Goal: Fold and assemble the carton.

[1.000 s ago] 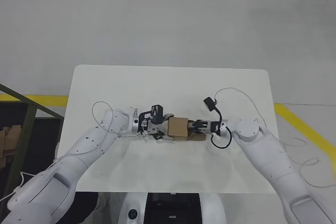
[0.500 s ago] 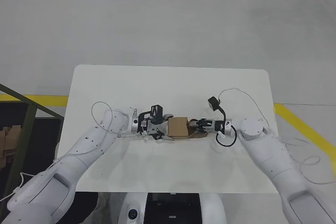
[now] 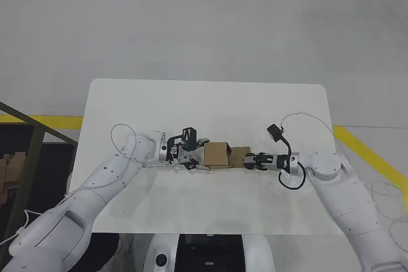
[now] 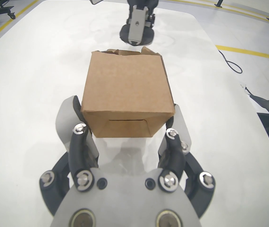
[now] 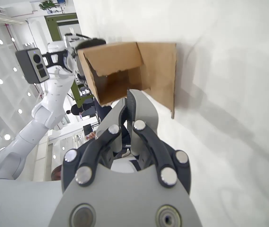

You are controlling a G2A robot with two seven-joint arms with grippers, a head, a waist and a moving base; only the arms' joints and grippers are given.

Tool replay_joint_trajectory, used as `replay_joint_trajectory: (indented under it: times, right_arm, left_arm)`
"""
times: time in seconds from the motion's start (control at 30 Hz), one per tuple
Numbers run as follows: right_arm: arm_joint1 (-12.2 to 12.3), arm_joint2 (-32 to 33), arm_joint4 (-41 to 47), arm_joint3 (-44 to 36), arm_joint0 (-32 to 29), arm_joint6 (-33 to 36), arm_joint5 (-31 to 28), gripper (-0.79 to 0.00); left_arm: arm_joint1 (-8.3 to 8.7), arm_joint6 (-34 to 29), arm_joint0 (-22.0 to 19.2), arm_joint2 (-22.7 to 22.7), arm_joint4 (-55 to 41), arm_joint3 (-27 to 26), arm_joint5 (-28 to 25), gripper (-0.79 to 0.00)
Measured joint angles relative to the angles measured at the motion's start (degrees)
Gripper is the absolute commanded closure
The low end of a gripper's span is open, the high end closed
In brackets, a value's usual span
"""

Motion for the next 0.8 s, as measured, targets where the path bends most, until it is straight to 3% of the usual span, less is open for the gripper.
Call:
replay_joint_trajectory:
  times: [0.23,0.8]
  right_arm:
    - [-0.2,-1.6,-0.4,-2.4,-0.5,-1.0,2.5,0.000]
    - [-4.8,-11.5,5.8,13.2,9.7,-5.8,-4.9,0.000]
  left_arm:
    - [-0.06,0.0,-0.1,0.1,0.0,-0.1,-0.1,-0.640]
    - [-0.11,0.0,0.1,0.3,0.2,-0.6,-0.5,-0.637]
